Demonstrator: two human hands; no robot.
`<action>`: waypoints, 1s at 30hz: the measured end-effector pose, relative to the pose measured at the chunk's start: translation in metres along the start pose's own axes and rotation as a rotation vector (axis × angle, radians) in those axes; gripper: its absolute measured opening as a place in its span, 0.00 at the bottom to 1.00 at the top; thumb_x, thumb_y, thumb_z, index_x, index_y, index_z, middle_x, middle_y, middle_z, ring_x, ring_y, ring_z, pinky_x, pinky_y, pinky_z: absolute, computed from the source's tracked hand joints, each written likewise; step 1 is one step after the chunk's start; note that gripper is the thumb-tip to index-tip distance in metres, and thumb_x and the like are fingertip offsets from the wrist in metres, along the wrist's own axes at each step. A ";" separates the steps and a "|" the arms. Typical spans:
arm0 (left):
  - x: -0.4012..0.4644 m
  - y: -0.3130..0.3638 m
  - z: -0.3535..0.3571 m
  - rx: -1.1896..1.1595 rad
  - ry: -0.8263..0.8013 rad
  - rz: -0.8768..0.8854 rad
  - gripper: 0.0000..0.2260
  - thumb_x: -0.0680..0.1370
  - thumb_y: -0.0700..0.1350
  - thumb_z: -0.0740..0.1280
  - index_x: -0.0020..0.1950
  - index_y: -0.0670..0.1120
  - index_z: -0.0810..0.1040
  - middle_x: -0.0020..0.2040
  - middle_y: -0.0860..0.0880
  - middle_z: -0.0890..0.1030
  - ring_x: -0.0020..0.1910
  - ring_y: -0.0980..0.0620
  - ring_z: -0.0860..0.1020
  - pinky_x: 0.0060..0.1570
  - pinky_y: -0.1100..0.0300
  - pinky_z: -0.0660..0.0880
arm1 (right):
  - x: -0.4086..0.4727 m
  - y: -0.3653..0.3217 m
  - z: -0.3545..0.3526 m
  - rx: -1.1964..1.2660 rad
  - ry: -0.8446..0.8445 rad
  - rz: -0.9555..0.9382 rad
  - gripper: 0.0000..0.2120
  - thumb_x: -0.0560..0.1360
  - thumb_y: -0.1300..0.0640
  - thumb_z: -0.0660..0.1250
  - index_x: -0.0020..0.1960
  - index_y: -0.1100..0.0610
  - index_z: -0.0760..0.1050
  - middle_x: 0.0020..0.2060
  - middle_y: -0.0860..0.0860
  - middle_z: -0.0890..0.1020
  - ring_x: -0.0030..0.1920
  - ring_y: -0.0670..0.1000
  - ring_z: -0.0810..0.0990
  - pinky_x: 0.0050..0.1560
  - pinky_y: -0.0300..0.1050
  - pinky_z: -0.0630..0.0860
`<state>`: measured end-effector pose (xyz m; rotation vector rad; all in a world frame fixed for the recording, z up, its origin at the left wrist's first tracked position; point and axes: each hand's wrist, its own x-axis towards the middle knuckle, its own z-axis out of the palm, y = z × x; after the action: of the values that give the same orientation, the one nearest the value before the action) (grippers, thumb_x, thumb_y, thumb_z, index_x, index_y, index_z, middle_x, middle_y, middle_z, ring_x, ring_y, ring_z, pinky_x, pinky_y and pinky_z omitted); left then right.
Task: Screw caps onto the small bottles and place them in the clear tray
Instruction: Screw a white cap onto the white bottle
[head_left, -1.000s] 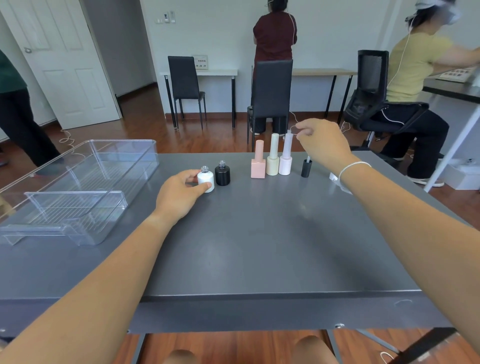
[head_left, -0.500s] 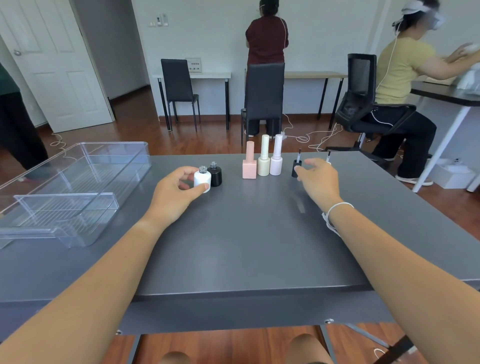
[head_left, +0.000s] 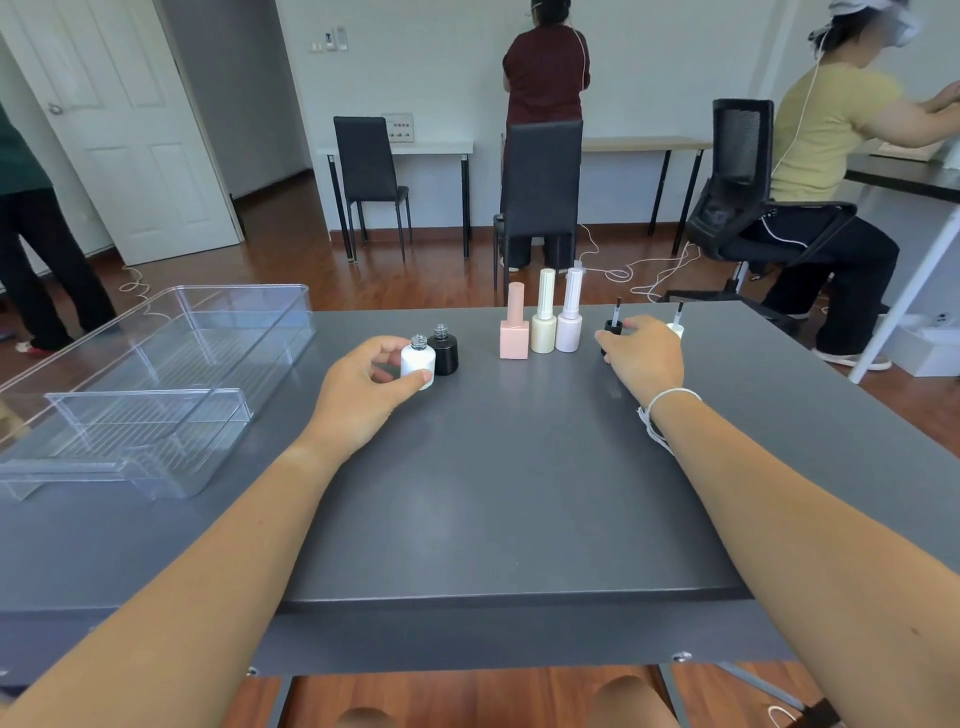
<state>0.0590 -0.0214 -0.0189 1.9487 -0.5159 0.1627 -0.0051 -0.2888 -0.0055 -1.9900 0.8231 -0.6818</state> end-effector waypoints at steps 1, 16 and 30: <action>0.000 0.000 0.000 -0.003 0.003 0.002 0.11 0.70 0.47 0.72 0.47 0.60 0.75 0.44 0.61 0.78 0.39 0.58 0.73 0.35 0.78 0.67 | -0.001 0.001 0.000 -0.003 0.001 -0.005 0.14 0.73 0.55 0.64 0.56 0.59 0.75 0.46 0.59 0.83 0.48 0.57 0.81 0.50 0.49 0.77; -0.001 0.001 0.000 -0.010 0.005 -0.005 0.11 0.70 0.47 0.72 0.47 0.60 0.75 0.44 0.61 0.78 0.38 0.57 0.73 0.38 0.69 0.67 | -0.007 0.024 -0.031 0.099 0.266 -0.013 0.14 0.73 0.52 0.64 0.55 0.57 0.67 0.42 0.53 0.76 0.40 0.55 0.75 0.39 0.45 0.67; -0.003 0.003 0.000 0.003 -0.009 0.016 0.12 0.70 0.46 0.72 0.44 0.63 0.74 0.43 0.61 0.77 0.38 0.57 0.73 0.34 0.75 0.68 | 0.013 0.032 -0.030 -0.046 0.208 0.078 0.14 0.75 0.51 0.60 0.55 0.59 0.75 0.51 0.58 0.81 0.50 0.61 0.78 0.48 0.48 0.72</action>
<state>0.0552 -0.0219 -0.0169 1.9490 -0.5379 0.1650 -0.0273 -0.3273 -0.0166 -1.9384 1.0434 -0.8407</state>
